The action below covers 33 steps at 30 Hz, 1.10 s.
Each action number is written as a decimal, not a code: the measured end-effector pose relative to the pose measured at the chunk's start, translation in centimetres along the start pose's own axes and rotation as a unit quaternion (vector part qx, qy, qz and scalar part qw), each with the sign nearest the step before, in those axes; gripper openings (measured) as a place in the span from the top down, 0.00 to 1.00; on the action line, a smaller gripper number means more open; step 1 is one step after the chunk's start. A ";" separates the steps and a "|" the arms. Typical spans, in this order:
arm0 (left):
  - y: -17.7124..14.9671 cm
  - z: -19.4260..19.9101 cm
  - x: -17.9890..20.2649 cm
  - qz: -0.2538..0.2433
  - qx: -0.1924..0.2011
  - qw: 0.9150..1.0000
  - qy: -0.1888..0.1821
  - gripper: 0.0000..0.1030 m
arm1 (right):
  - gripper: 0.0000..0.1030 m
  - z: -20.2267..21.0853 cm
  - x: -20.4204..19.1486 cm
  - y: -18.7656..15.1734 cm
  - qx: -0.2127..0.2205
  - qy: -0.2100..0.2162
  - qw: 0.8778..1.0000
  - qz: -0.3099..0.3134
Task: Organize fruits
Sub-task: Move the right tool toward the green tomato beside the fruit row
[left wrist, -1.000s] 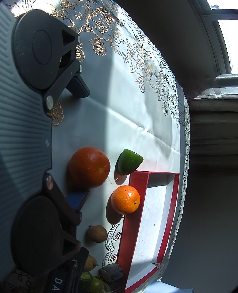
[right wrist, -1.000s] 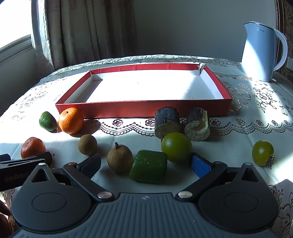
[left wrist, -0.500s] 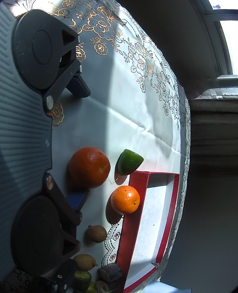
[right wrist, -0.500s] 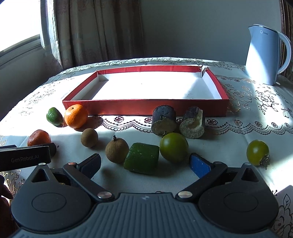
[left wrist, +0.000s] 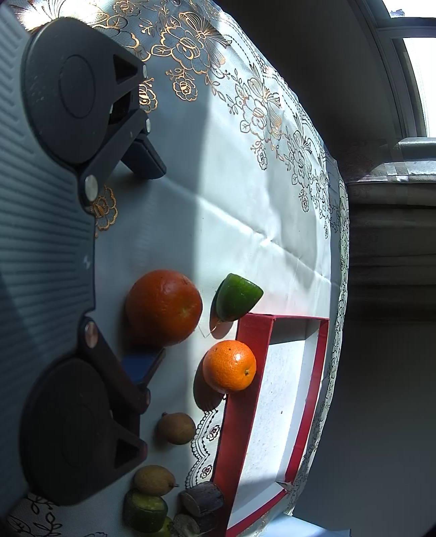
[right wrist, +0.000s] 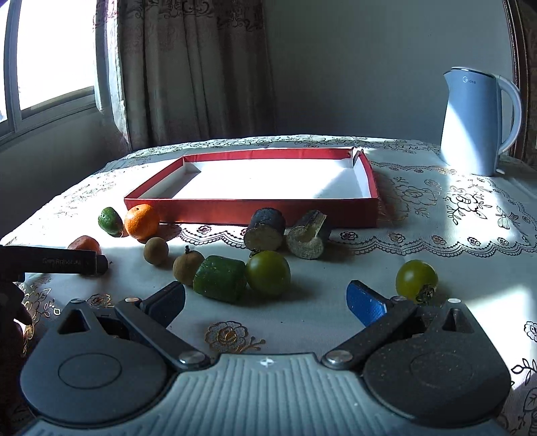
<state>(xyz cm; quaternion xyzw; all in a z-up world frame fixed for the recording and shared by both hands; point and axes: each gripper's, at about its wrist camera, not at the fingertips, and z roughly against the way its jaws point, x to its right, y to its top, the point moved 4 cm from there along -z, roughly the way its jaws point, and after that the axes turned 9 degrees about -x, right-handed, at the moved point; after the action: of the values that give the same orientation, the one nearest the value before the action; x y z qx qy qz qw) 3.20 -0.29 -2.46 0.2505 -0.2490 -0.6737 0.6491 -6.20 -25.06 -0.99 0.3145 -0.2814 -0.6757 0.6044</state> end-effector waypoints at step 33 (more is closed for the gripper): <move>-0.1 0.0 -0.1 0.000 0.001 1.000 0.000 0.00 | 0.00 1.1 7.1 -1.0 0.004 -0.068 0.992 -0.103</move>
<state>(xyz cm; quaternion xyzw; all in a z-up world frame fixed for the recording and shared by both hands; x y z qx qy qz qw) 3.13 -0.20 -2.47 0.2506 -0.2495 -0.6734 0.6492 -8.13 -32.04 -1.63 0.2972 -0.2906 -0.7532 0.5098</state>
